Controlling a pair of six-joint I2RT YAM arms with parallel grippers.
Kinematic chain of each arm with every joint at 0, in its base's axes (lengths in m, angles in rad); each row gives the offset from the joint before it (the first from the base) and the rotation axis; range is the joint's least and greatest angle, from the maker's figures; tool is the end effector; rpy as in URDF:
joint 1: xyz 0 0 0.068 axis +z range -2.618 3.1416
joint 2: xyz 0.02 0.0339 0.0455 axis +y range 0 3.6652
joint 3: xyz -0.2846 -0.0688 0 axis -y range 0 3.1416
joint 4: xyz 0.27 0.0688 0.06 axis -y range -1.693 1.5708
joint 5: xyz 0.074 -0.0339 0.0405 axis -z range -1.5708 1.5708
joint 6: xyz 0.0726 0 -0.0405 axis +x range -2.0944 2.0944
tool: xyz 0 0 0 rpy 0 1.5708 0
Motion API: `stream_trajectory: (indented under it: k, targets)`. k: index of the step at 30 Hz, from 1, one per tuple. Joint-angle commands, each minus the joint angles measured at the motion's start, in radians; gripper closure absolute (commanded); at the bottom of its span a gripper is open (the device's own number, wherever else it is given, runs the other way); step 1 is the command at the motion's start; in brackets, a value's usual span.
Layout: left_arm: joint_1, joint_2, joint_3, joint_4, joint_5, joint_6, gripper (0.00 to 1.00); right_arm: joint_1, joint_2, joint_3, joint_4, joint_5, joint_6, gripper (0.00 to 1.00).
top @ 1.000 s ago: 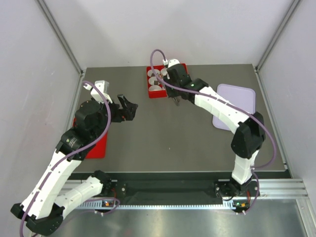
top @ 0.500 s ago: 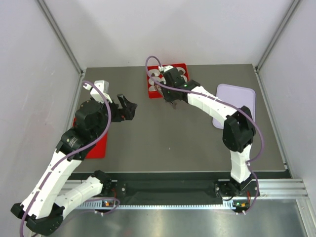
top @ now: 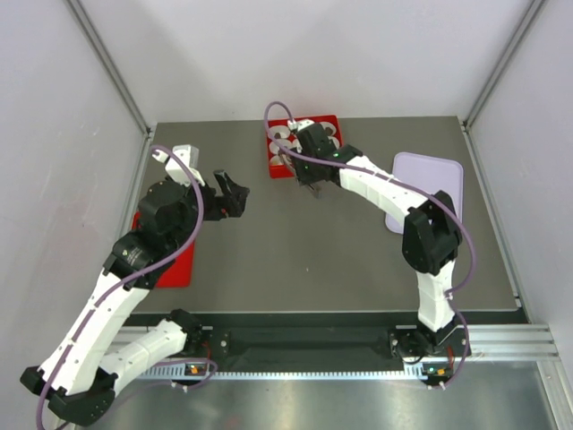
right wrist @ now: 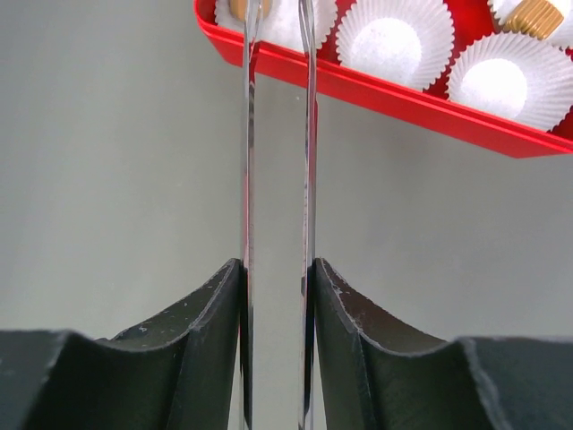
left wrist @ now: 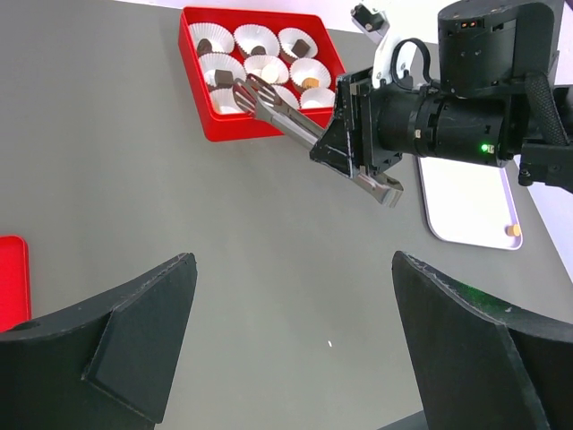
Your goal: Pack the chocolate
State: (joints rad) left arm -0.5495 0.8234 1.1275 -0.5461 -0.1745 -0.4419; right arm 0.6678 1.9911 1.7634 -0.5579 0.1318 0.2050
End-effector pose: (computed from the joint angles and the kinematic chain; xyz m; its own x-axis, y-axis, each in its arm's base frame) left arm 0.1835 -0.0976 0.4255 -0.3432 -0.2837 -0.8954 0.2476 0.8923 -0.3776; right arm 0.4110 0.3120 0.2676 -0.6538 -0.2586 -0.7111 -0.4166 0.9076 0.0529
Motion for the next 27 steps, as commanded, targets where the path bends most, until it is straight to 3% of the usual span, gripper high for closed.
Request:
stream_trajectory:
  k: [1,8,12,20,27]
  targets:
    - [0.000,0.002,0.000,0.040,-0.013,0.020,0.05,-0.019,-0.015,0.057,0.050,-0.008,0.002,0.64]
    - [0.000,0.013,-0.001,0.058,0.016,0.023,0.04,-0.046,-0.171,0.059,0.021,0.006,0.001,0.64]
    - [0.000,0.020,-0.018,0.070,0.047,0.017,0.04,-0.088,-0.299,-0.029,-0.054,0.061,0.023,0.64]
    - [0.000,0.026,-0.072,0.077,0.112,-0.004,0.04,-0.322,-0.670,-0.430,-0.247,0.091,0.142,0.63]
    - [0.000,0.016,-0.113,0.084,0.165,-0.021,0.04,-0.606,-0.830,-0.590,-0.404,0.088,0.132,0.62]
